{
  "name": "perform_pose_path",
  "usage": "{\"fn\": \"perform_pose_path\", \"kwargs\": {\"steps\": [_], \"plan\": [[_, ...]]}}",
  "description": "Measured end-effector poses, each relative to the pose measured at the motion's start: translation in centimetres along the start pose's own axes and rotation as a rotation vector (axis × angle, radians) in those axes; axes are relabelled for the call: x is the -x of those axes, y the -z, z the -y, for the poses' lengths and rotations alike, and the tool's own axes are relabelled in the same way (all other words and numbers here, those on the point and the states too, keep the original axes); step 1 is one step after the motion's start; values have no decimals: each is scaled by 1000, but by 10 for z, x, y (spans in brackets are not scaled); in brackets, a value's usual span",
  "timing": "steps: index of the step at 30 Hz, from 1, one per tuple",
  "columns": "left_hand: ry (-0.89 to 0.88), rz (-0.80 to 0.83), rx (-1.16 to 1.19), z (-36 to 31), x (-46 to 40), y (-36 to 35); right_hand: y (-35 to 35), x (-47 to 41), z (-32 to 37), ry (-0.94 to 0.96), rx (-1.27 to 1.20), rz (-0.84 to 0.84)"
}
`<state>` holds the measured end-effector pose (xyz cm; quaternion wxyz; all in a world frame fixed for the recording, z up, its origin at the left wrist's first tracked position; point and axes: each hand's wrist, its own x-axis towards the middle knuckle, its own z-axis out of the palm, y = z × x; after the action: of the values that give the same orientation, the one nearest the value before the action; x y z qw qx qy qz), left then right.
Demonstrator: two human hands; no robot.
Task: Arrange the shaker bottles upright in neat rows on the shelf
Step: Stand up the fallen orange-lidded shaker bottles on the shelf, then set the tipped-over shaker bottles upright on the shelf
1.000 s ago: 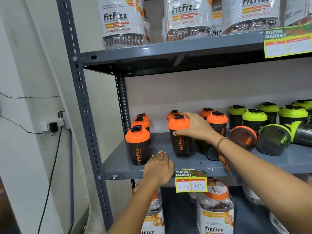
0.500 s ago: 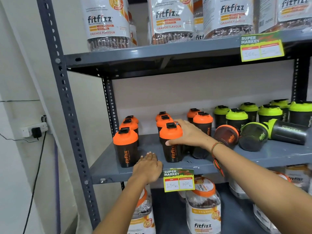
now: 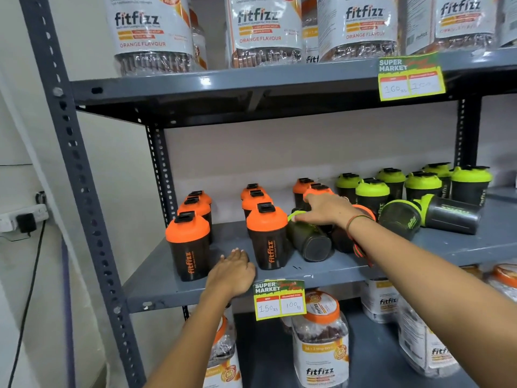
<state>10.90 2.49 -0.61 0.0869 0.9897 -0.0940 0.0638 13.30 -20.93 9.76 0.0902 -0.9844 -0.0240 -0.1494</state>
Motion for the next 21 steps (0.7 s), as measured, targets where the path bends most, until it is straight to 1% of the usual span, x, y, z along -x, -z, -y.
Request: {"fn": "perform_pose_path", "kwargs": {"steps": [3, 6, 13, 19, 21], "plan": [[0, -16, -16, 0, 1, -2, -7, -5, 2, -41, 122, 106], [4, -23, -27, -1, 1, -2, -15, -8, 3, -59, 120, 158], [-1, -40, -35, -3, 4, -2, -25, -8, 3, -67, 13, 167], [3, -68, -11, -2, 4, -4, -29, -7, -1, -46, -48, 107], [28, -121, 14, -5, 8, -5, -29, -6, -4, -44, -103, 79]]}}
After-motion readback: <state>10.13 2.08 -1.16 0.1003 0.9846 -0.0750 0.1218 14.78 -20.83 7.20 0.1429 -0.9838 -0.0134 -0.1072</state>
